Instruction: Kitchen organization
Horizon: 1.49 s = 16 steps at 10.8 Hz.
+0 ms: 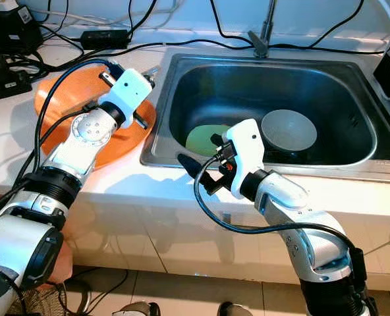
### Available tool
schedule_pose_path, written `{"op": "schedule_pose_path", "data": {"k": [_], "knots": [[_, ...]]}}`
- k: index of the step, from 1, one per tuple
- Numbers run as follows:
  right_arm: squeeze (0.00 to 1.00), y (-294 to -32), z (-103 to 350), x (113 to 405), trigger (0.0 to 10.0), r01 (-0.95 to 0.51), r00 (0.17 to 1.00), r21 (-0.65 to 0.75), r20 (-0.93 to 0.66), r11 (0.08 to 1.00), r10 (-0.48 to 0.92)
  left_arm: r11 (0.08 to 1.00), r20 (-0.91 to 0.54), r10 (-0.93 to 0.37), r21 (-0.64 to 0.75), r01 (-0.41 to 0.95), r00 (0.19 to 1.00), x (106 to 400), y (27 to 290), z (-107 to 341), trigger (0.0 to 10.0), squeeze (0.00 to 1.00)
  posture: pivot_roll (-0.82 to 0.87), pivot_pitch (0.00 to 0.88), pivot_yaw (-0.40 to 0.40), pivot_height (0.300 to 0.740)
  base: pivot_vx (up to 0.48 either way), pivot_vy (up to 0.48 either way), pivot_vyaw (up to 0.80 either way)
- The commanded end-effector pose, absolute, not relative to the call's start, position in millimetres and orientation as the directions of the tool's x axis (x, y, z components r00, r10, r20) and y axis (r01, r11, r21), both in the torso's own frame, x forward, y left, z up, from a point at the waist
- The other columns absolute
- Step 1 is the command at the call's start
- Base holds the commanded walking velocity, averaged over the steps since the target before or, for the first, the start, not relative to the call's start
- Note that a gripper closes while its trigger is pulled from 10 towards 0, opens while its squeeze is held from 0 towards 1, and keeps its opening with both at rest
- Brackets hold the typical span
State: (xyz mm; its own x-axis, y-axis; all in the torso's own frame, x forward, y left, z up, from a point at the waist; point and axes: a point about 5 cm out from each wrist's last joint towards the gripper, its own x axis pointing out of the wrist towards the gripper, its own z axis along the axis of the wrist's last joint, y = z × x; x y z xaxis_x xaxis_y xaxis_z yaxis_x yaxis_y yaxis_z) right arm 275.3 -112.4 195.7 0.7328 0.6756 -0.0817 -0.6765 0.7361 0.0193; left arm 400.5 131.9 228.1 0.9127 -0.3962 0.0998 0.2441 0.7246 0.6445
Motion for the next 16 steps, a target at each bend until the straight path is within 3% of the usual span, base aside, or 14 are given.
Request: {"op": "schedule_pose_path", "data": {"k": [1, 7, 12, 13, 14, 15, 16], "knots": [[0.0, -113.6, 198.8, 277.0, 10.0, -0.673, 0.737, 0.002, -0.075, 0.739, 0.671, 0.737, 0.122, -0.407, 0.629, 0.247, 0.905, 398.9, 131.3, 235.7, 0.0, 0.0, 0.05, 0.106, 0.029, 0.74, 0.0, 0.0, 0.0], [0.0, -114.1, 199.9, 283.1, 10.0, -0.675, 0.737, -0.006, -0.067, 0.738, 0.673, 0.801, 0.241, -0.41, 0.556, 0.221, 0.88, 364.0, 143.5, 266.6, 0.0, 0.0, 0.08, 0.095, 0.01, 0.74, 0.0, 0.0, 0.0], [0.0, -112.7, 205.9, 298.2, 10.0, -0.626, 0.78, -0.003, -0.01, 0.78, 0.626, 0.889, 0.628, -0.423, 0.426, 0.167, 0.653, 334.7, 132.7, 360.0, 0.0, 0.0, 0.1, 0.061, 0.001, 0.74, 0.0, 0.0, 0.0], [0.0, -111.8, 206.1, 299.8, 10.0, -0.623, 0.782, 0.001, -0.002, 0.782, 0.623, 0.934, 0.681, -0.358, 0.272, 0.233, 0.639, 335.2, 134.3, 371.2, 0.0, 0.0, 0.1, 0.053, 0.004, 0.74, 0.0, 0.0, 0.0], [0.0, -110.5, 206.8, 301.4, 10.0, -0.619, 0.785, 0.003, 0.008, 0.785, 0.619, 0.936, 0.678, -0.249, -0.014, 0.351, 0.691, 345.0, 140.2, 369.1, 0.0, 0.0, 0.1, 0.045, 0.008, 0.74, 0.0, 0.0, 0.0], [0.0, -108.5, 207.9, 302.8, 10.0, -0.616, 0.788, 0.005, 0.02, 0.788, 0.616, 0.759, 0.607, -0.125, -0.451, 0.469, 0.785, 362.1, 146.8, 352.9, 0.0, 0.0, 0.09, 0.038, 0.013, 0.74, 0.0, 0.0, 0.0], [0.0, -107.8, 209.1, 303.8, 10.0, -0.607, 0.794, 0.009, 0.032, 0.795, 0.606, 0.467, 0.518, -0.085, -0.734, 0.493, 0.851, 373.1, 141.7, 329.5, 0.0, 0.0, 0.08, 0.036, 0.017, 0.74, 0.0, 0.0, 0.0]]}}
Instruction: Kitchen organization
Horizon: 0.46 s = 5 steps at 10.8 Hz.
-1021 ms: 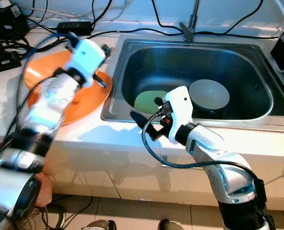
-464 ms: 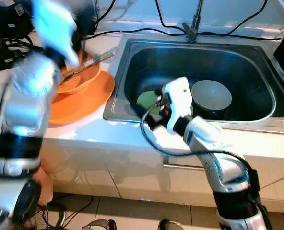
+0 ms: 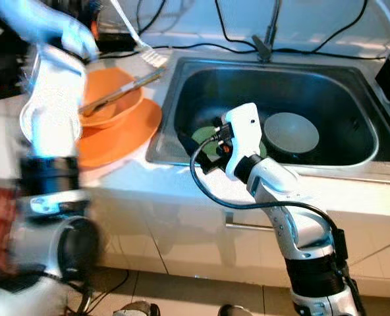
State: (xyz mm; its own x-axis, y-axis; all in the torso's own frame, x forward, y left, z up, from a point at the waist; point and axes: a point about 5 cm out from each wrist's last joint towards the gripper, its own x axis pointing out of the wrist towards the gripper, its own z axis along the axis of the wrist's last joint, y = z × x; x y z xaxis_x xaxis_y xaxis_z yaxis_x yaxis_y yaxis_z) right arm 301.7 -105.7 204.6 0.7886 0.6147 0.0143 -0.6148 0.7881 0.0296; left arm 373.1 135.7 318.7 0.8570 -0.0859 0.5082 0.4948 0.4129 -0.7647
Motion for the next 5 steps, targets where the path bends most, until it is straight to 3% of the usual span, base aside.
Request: {"op": "schedule_pose_path", "data": {"k": [1, 2, 3, 5], "knots": [[0.0, -108.9, 210.2, 305.4, 10.0, -0.59, 0.807, 0.031, 0.045, 0.807, 0.589, 0.268, 0.481, -0.113, -0.828, 0.493, 0.869, 373.7, 127.4, 310.3, 0.0, 0.0, 0.07, 0.039, 0.019, 0.74, 0.0, 0.0, 0.0], [0.0, -109.6, 211.1, 306.6, 10.0, -0.575, 0.818, 0.045, 0.056, 0.817, 0.573, 0.142, 0.47, -0.168, -0.858, 0.493, 0.866, 371.3, 112.0, 299.5, 0.0, 0.0, 0.07, 0.042, 0.018, 0.74, 0.0, 0.0, 0.0], [0.0, -111.1, 213.7, 308.2, 10.0, -0.554, 0.832, 0.056, 0.077, 0.831, 0.549, 0.076, 0.445, -0.208, -0.88, 0.468, 0.871, 371.3, 102.5, 290.5, 0.0, 0.0, 0.07, 0.042, 0.018, 0.74, 0.0, 0.0, 0.0], [0.0, -120.6, 221.5, 315.0, 10.0, -0.479, 0.875, 0.066, 0.117, 0.875, 0.47, 0.061, 0.417, -0.227, -0.896, 0.441, 0.88, 370.5, 93.7, 284.2, 0.0, 0.0, 0.07, 0.052, 0.02, 0.74, 0.0, 0.0, 0.0]]}}
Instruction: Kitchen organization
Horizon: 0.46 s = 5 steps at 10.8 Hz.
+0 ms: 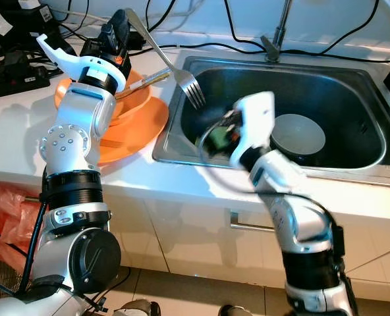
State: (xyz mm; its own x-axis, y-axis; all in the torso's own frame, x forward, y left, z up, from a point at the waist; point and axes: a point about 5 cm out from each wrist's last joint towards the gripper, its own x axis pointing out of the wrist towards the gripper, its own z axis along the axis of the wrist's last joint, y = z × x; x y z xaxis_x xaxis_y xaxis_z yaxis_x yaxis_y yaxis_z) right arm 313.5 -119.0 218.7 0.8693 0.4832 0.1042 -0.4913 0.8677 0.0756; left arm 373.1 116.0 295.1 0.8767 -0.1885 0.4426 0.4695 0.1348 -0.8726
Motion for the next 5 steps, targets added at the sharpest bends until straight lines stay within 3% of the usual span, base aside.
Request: {"op": "schedule_pose_path", "data": {"k": [1, 3, 4, 5], "knots": [[0.0, -123.0, 222.3, 316.0, 10.0, -0.469, 0.88, 0.075, 0.123, 0.88, 0.458, 0.059, 0.396, -0.243, -0.905, 0.421, 0.885, 370.7, 88.3, 279.6, 0.0, 0.0, 0.07, 0.054, 0.019, 0.74, 0.0, 0.0, 0.0], [0.0, -115.9, 224.1, 310.0, 10.0, -0.548, 0.833, 0.082, 0.137, 0.832, 0.535, 0.055, 0.378, -0.28, -0.911, 0.408, 0.883, 371.6, 84.4, 273.4, 0.0, 0.0, 0.07, 0.058, 0.019, 0.74, 0.0, 0.0, 0.0], [0.0, -110.0, 230.8, 297.3, 10.0, -0.706, 0.706, 0.076, 0.148, 0.704, 0.692, 0.075, 0.366, -0.284, -0.913, 0.401, 0.886, 376.3, 88.9, 270.0, 0.0, 0.0, 0.06, 0.062, 0.022, 0.74, 0.0, 0.0, 0.0], [0.0, -112.1, 233.1, 292.7, 10.0, -0.755, 0.654, 0.064, 0.148, 0.653, 0.742, 0.074, 0.371, -0.28, -0.911, 0.405, 0.885, 378.7, 91.7, 271.0, 0.0, 0.0, 0.06, 0.064, 0.02, 0.74, 0.0, 0.0, 0.0]]}}
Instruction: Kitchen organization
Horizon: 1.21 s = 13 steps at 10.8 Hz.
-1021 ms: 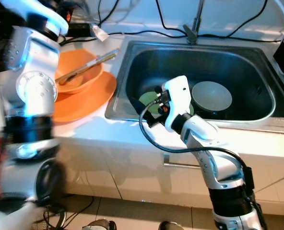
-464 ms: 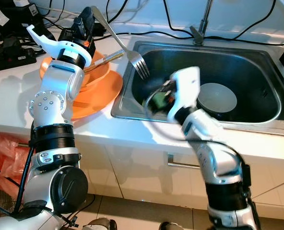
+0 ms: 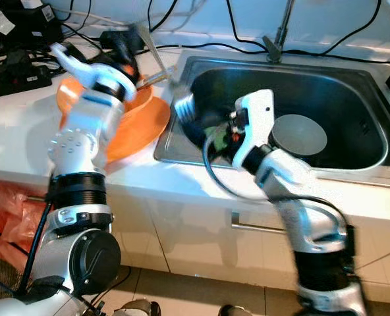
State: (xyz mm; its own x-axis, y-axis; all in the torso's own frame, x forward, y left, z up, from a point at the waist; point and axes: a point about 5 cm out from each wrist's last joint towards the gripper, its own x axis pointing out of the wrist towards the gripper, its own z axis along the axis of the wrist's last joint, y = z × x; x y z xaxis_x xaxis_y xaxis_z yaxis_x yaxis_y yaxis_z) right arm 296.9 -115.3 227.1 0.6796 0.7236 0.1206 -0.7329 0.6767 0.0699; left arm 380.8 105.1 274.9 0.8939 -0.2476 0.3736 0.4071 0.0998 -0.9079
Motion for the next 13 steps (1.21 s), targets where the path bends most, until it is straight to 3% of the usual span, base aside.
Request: {"op": "schedule_pose_path", "data": {"k": [1, 2, 4, 6, 9, 13], "knots": [[0.0, -116.3, 235.9, 294.8, 10.0, -0.757, 0.651, 0.05, 0.155, 0.652, 0.743, 0.093, 0.36, -0.274, -0.913, 0.397, 0.892, 380.8, 92.9, 270.0, 0.0, 0.0, 0.05, 0.066, 0.019, 0.74, 0.0, 0.0, 0.0], [0.0, -118.4, 238.1, 299.1, 10.0, -0.734, 0.674, 0.035, 0.16, 0.678, 0.721, 0.119, 0.34, -0.264, -0.917, 0.38, 0.903, 381.9, 93.0, 267.5, 0.0, 0.0, 0.05, 0.066, 0.019, 0.74, 0.0, 0.0, 0.0], [0.0, -118.3, 237.3, 301.6, 10.0, -0.729, 0.68, 0.03, 0.151, 0.684, 0.718, 0.081, 0.34, -0.283, -0.923, 0.376, 0.897, 380.6, 84.8, 267.1, 0.0, 0.0, 0.05, 0.071, 0.017, 0.74, 0.0, 0.0, 0.0], [0.0, -113.8, 233.5, 293.6, 10.0, -0.804, 0.594, 0.082, 0.149, 0.589, 0.79, 0.05, 0.31, -0.306, -0.939, 0.341, 0.9, 384.0, 81.1, 260.7, 0.0, 0.0, 0.05, 0.071, 0.017, 0.74, 0.0, 0.0, 0.0], [0.0, -118.8, 213.8, 268.6, 10.0, -0.903, 0.427, 0.061, 0.013, 0.425, 0.904, 0.046, 0.304, -0.157, -0.948, 0.315, 0.94, 399.5, 113.1, 274.6, 0.0, 0.0, 0.05, 0.073, 0.014, 0.74, 0.0, 0.0, 0.0], [0.0, -124.3, 206.8, 262.1, 10.0, -0.914, 0.4, 0.067, -0.028, 0.401, 0.916, 0.055, 0.298, -0.14, -0.95, 0.308, 0.944, 402.7, 116.1, 274.7, 0.0, 0.0, 0.05, 0.071, 0.015, 0.74, 0.0, 0.0, 0.0]]}}
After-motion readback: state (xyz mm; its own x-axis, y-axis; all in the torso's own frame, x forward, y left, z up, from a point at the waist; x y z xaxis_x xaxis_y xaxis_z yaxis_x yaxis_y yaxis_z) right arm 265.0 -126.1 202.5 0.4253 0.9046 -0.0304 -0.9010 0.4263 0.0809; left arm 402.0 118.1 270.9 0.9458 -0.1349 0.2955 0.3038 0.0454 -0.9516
